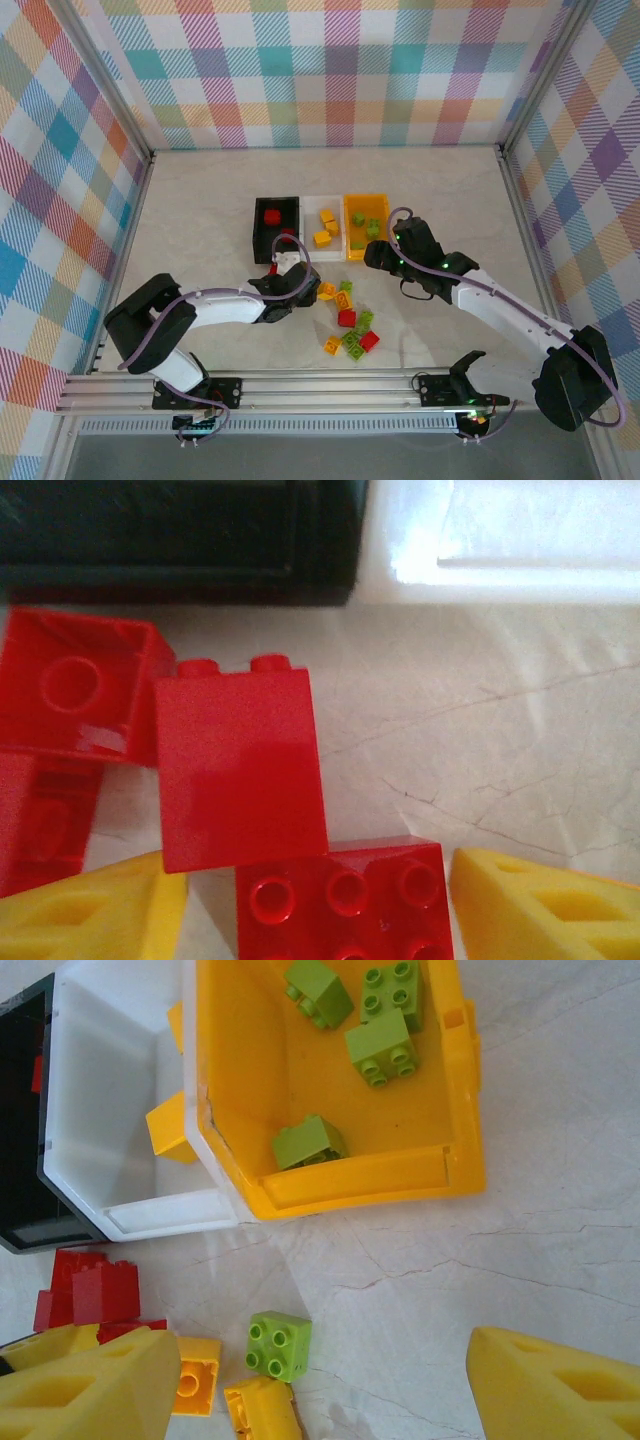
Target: Sort the legos into containers by color
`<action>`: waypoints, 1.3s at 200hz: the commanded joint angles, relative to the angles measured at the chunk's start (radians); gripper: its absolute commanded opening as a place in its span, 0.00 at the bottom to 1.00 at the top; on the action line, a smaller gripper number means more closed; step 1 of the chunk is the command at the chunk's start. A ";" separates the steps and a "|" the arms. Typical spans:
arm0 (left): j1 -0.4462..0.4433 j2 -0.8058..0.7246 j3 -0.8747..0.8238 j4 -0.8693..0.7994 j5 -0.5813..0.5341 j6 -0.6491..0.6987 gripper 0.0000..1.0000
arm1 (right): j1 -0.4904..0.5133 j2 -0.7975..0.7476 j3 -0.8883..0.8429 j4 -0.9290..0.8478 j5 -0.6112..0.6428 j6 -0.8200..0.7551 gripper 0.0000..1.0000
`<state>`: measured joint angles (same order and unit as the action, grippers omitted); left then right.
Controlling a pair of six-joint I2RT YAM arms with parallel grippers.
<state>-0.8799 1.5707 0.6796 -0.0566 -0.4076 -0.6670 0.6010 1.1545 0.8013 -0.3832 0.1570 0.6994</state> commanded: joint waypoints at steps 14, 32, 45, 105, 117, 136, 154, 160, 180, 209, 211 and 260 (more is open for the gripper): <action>0.012 0.026 -0.011 -0.076 -0.003 -0.021 0.59 | 0.000 -0.005 0.019 -0.008 0.009 0.009 0.76; 0.014 0.013 -0.026 -0.102 -0.017 -0.031 0.55 | 0.000 -0.013 0.015 -0.008 0.010 0.011 0.76; 0.015 -0.009 -0.046 -0.113 -0.008 -0.040 0.53 | 0.000 -0.016 0.014 -0.008 0.012 0.009 0.76; -0.039 -0.368 -0.070 -0.315 0.111 -0.099 0.47 | 0.000 -0.020 0.008 0.000 0.012 0.016 0.76; -0.048 -0.452 -0.035 -0.379 0.108 -0.101 0.47 | 0.000 -0.018 0.004 0.007 0.010 0.020 0.76; -0.036 -0.531 0.036 -0.457 0.057 -0.073 0.50 | 0.000 -0.011 -0.007 0.018 0.004 0.030 0.76; 0.034 -0.508 0.112 -0.477 0.036 -0.023 0.50 | 0.000 -0.003 -0.011 0.020 0.003 0.037 0.76; 0.066 -0.487 0.130 -0.466 0.042 -0.010 0.49 | 0.000 0.000 -0.014 0.020 0.004 0.040 0.76; 0.175 -0.384 0.191 -0.387 0.067 0.033 0.48 | 0.000 0.003 -0.021 0.013 0.011 0.050 0.76; 0.288 -0.169 0.321 -0.306 0.063 0.081 0.48 | 0.000 0.002 -0.032 0.003 0.015 0.060 0.76; 0.294 -0.154 0.331 -0.304 0.062 0.082 0.48 | 0.000 0.002 -0.033 0.001 0.015 0.060 0.76; 0.378 0.134 0.577 -0.319 0.068 0.114 0.52 | 0.000 -0.016 -0.067 -0.015 -0.002 0.061 0.76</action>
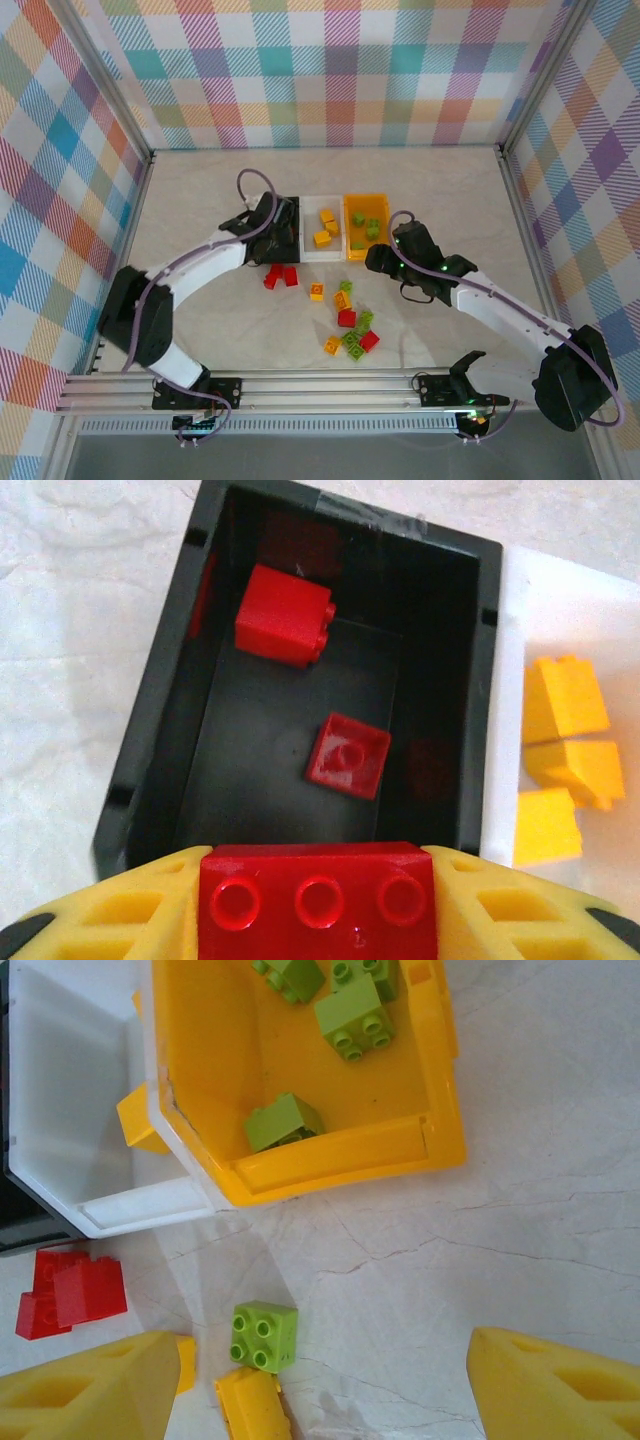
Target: Sort the legos into containers by color
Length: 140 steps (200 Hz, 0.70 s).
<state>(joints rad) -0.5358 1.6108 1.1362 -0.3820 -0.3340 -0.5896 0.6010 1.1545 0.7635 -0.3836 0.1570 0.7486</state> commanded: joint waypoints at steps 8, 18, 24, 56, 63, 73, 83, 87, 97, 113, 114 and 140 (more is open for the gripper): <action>0.037 0.128 0.161 -0.009 -0.002 0.040 0.56 | 0.001 -0.017 -0.037 -0.010 -0.013 0.012 0.76; 0.038 0.161 0.210 -0.030 -0.002 0.049 0.63 | 0.000 -0.015 -0.050 -0.003 -0.037 0.013 0.76; 0.038 0.175 0.235 -0.041 0.000 0.052 0.67 | 0.000 -0.013 -0.055 0.003 -0.052 0.011 0.76; 0.036 0.158 0.284 -0.054 0.043 0.047 0.83 | 0.027 0.016 -0.063 0.032 -0.118 -0.012 0.76; 0.031 0.132 0.274 -0.043 0.059 0.041 0.85 | 0.043 0.027 -0.057 0.040 -0.124 -0.018 0.76; 0.020 0.085 0.252 -0.032 0.076 0.032 0.89 | 0.072 0.047 -0.041 0.049 -0.131 -0.026 0.76; 0.002 0.031 0.224 -0.021 0.090 0.027 0.92 | 0.106 0.077 -0.016 0.058 -0.130 -0.032 0.76; -0.006 0.010 0.211 -0.020 0.097 0.026 0.93 | 0.120 0.094 -0.004 0.061 -0.126 -0.035 0.76; -0.032 -0.051 0.173 -0.018 0.107 0.022 0.95 | 0.158 0.134 0.031 0.067 -0.121 -0.044 0.77; -0.072 -0.160 0.082 -0.020 0.099 0.014 1.00 | 0.219 0.211 0.090 0.079 -0.111 -0.050 0.77; -0.074 -0.167 0.076 -0.020 0.099 0.013 1.00 | 0.222 0.216 0.094 0.080 -0.110 -0.050 0.76; -0.096 -0.366 -0.122 -0.048 0.059 -0.050 1.00 | 0.314 0.349 0.200 0.079 -0.050 -0.055 0.77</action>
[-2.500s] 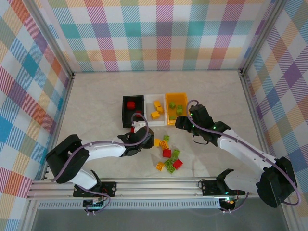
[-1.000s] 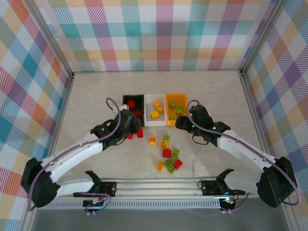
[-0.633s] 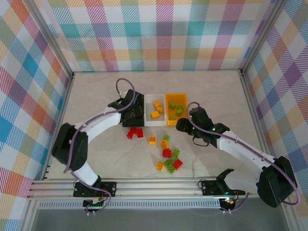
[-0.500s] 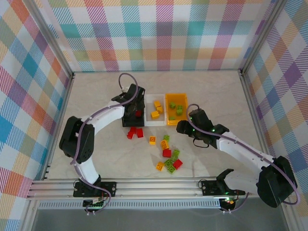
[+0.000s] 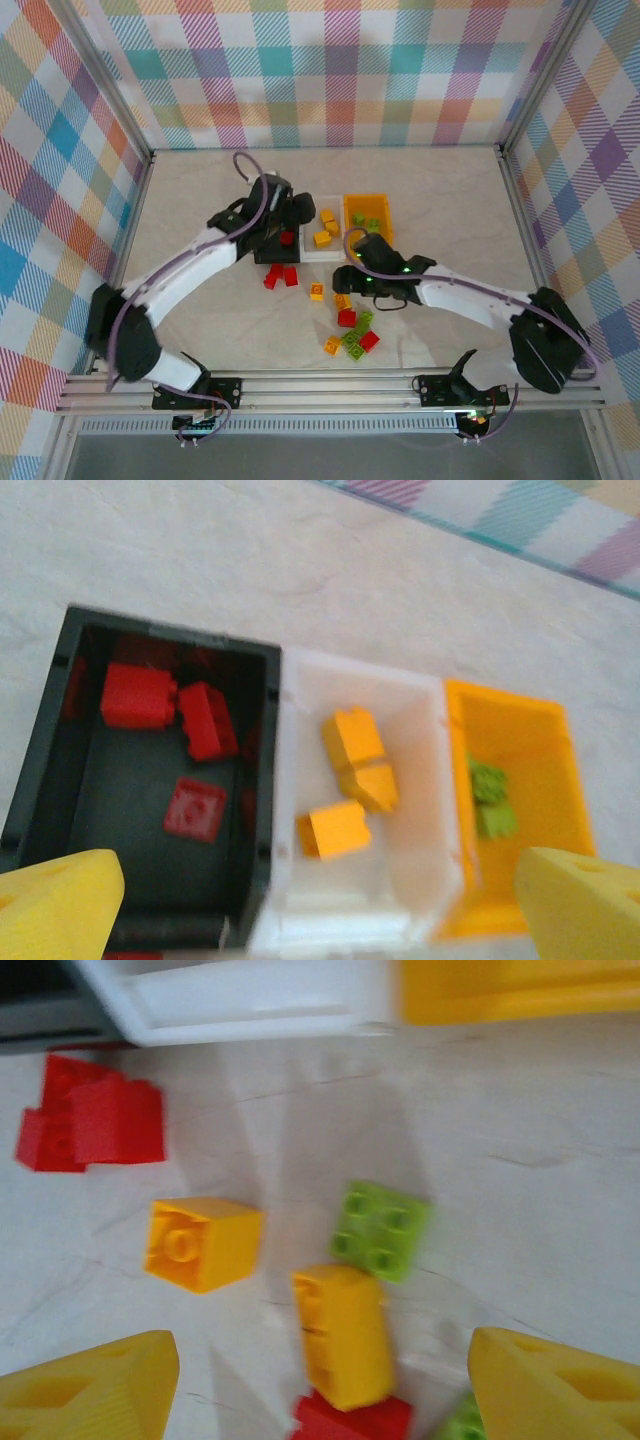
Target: Sort the legos into containers by color
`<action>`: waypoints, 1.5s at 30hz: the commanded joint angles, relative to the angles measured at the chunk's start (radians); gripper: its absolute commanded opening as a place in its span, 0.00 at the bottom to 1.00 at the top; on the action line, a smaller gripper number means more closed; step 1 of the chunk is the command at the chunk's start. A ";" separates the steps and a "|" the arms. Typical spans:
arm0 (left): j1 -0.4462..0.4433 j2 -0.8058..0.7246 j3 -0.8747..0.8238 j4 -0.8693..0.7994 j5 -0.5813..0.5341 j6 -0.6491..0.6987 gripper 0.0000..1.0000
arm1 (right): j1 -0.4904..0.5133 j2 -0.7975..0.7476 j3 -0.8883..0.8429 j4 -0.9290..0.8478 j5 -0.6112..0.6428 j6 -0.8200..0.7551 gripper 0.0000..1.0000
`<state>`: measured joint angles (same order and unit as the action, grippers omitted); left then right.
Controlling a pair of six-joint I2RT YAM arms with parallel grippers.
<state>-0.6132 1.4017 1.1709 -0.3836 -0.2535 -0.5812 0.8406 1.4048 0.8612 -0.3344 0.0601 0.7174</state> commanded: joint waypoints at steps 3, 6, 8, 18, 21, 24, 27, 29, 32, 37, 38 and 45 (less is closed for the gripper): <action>-0.020 -0.273 -0.256 -0.081 -0.047 -0.083 1.00 | 0.107 0.175 0.160 0.012 0.077 -0.019 0.77; -0.021 -0.394 -0.353 -0.131 -0.068 -0.112 1.00 | 0.130 0.276 0.229 -0.045 0.124 0.004 0.77; -0.021 -0.448 -0.402 -0.163 -0.073 -0.133 1.00 | 0.135 0.327 0.254 -0.058 0.135 0.019 0.76; -0.021 -0.583 -0.535 -0.228 -0.061 -0.195 1.00 | 0.150 0.442 0.318 -0.086 0.164 0.013 0.53; -0.021 -0.592 -0.548 -0.229 -0.050 -0.198 1.00 | 0.150 0.436 0.311 -0.072 0.164 0.010 0.42; -0.022 -0.601 -0.550 -0.225 -0.034 -0.189 1.00 | 0.150 0.406 0.298 -0.052 0.165 0.001 0.33; -0.022 -0.604 -0.547 -0.220 -0.018 -0.172 1.00 | 0.150 0.352 0.281 -0.031 0.181 -0.011 0.28; -0.022 -0.606 -0.548 -0.216 -0.006 -0.164 1.00 | 0.145 0.306 0.279 -0.025 0.201 -0.023 0.27; -0.027 -0.610 -0.569 -0.175 0.048 -0.157 1.00 | 0.115 0.244 0.294 -0.020 0.207 -0.054 0.26; -0.078 -0.567 -0.590 -0.117 0.129 -0.139 0.99 | 0.011 0.267 0.402 -0.042 0.158 -0.101 0.27; -0.097 -0.551 -0.587 -0.115 0.136 -0.129 0.99 | -0.009 0.290 0.434 -0.048 0.143 -0.109 0.27; -0.221 -0.463 -0.576 -0.054 0.197 -0.074 0.99 | -0.104 0.495 0.666 -0.115 0.101 -0.138 0.33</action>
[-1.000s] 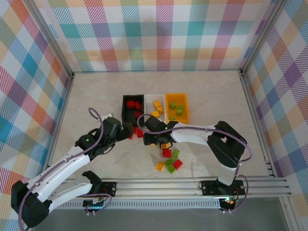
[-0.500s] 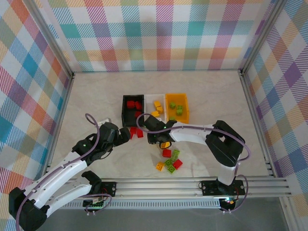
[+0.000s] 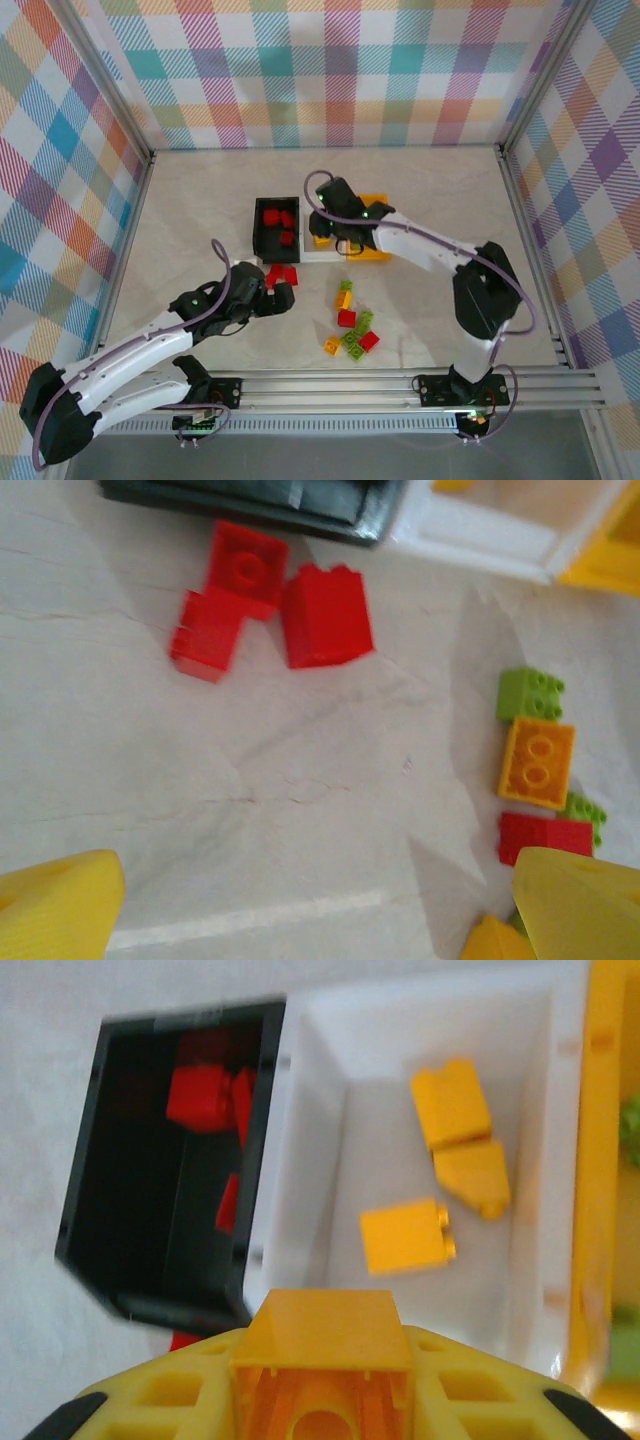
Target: Sort the legos into containers by color
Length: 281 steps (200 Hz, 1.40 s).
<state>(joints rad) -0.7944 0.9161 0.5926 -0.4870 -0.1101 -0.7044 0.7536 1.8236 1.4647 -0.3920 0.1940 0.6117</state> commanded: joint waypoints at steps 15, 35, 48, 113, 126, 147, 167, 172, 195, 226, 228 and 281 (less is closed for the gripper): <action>-0.084 0.078 0.014 0.074 0.081 0.080 0.99 | -0.044 0.112 0.128 -0.058 -0.073 -0.034 0.53; -0.123 0.138 0.021 0.108 0.109 0.108 0.99 | -0.043 0.070 0.121 -0.029 -0.090 -0.045 0.70; -0.151 0.173 0.030 0.132 0.123 0.125 0.99 | -0.044 0.020 0.088 -0.016 -0.088 -0.040 0.73; -0.345 0.379 0.115 0.200 0.151 0.217 0.96 | -0.044 -0.323 -0.296 0.073 -0.056 0.029 0.77; -0.383 0.436 0.137 0.200 0.139 0.232 0.95 | -0.043 -0.378 -0.365 0.074 -0.046 0.044 0.77; -0.428 0.517 0.175 0.196 0.124 0.250 0.91 | -0.043 -0.445 -0.443 0.069 -0.022 0.062 0.78; -0.466 0.569 0.208 0.186 0.100 0.271 0.90 | -0.043 -0.491 -0.496 0.057 -0.001 0.071 0.79; -0.475 0.580 0.216 0.179 0.091 0.276 0.90 | -0.043 -0.504 -0.508 0.055 0.007 0.075 0.79; -0.490 0.627 0.235 0.153 0.054 0.290 0.83 | -0.045 -0.545 -0.537 0.050 0.023 0.080 0.79; -0.489 0.643 0.219 0.158 0.013 0.299 0.73 | -0.046 -0.576 -0.548 0.045 0.029 0.089 0.79; -0.489 0.646 0.220 0.157 0.011 0.300 0.72 | -0.047 -0.577 -0.548 0.045 0.029 0.088 0.80; -0.490 0.672 0.216 0.143 -0.023 0.316 0.51 | -0.047 -0.602 -0.539 0.027 0.049 0.086 0.80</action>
<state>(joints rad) -1.2758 1.5768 0.8036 -0.3145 -0.0948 -0.4053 0.7063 1.2522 0.9253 -0.3458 0.2173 0.6853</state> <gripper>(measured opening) 0.547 0.795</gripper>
